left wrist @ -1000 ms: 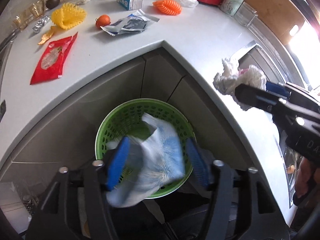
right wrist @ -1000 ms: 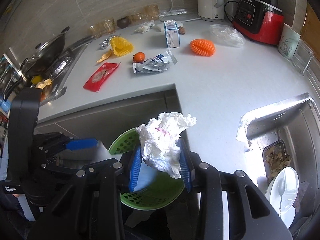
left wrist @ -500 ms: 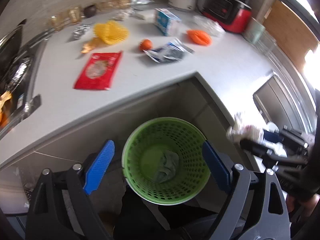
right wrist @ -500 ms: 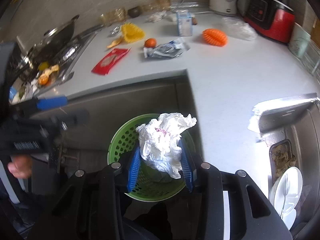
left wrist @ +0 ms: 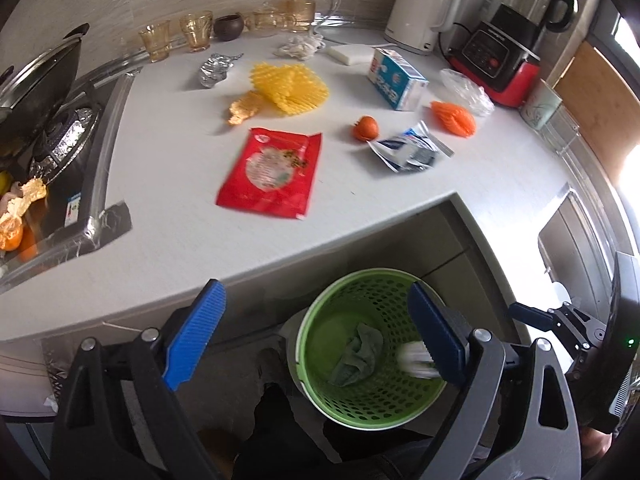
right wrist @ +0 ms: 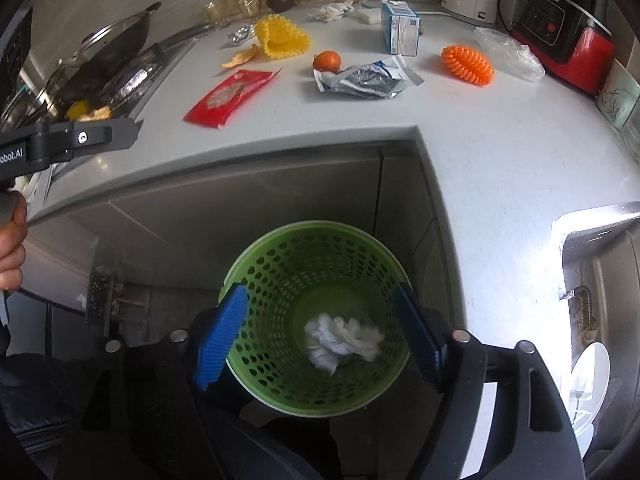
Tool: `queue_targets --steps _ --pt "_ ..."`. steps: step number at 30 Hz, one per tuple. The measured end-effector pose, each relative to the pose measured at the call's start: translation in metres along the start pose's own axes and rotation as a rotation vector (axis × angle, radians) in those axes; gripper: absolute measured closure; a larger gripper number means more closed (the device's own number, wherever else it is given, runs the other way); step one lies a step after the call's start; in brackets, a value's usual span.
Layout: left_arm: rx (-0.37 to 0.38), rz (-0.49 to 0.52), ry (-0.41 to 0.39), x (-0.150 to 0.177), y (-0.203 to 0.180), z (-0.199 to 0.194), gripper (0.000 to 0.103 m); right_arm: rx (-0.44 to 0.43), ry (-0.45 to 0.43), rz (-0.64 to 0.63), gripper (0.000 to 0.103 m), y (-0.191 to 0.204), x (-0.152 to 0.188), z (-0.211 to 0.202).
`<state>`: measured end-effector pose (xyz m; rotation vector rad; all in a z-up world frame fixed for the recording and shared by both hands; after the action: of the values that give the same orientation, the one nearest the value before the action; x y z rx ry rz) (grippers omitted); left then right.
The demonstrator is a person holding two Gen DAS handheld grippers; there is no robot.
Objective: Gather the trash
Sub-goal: 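Drop the towel from the left tool while the right tool drops the tissue into the green basket, then grasp the foil blister pack with the left tool while the right tool grasps the yellow foam net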
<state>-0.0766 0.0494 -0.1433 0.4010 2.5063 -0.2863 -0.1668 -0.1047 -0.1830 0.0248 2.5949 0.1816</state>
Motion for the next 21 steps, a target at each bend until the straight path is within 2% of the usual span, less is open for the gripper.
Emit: queue_targets --steps 10,15,21 --pt "-0.005 -0.021 -0.018 -0.042 0.045 0.021 0.015 0.048 -0.083 0.066 0.019 0.002 -0.060 0.004" --pt "-0.012 -0.012 -0.033 -0.072 0.070 0.038 0.015 0.073 -0.157 0.062 0.012 0.013 -0.118 0.014" --pt "-0.032 0.000 -0.043 -0.113 0.104 0.063 0.015 0.076 -0.190 0.013 0.011 0.034 -0.189 0.052"
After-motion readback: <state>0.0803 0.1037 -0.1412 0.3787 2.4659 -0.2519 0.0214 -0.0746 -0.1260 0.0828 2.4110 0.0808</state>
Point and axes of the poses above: each gripper's, at about its wrist camera, not at the fingertips, and z roughly the way its jaws point, y to its left, x to its underside, the point moved 7 cm from there along z, roughly the way its jaws point, and after that the axes turned 7 degrees about -y, right-handed, at the moved point
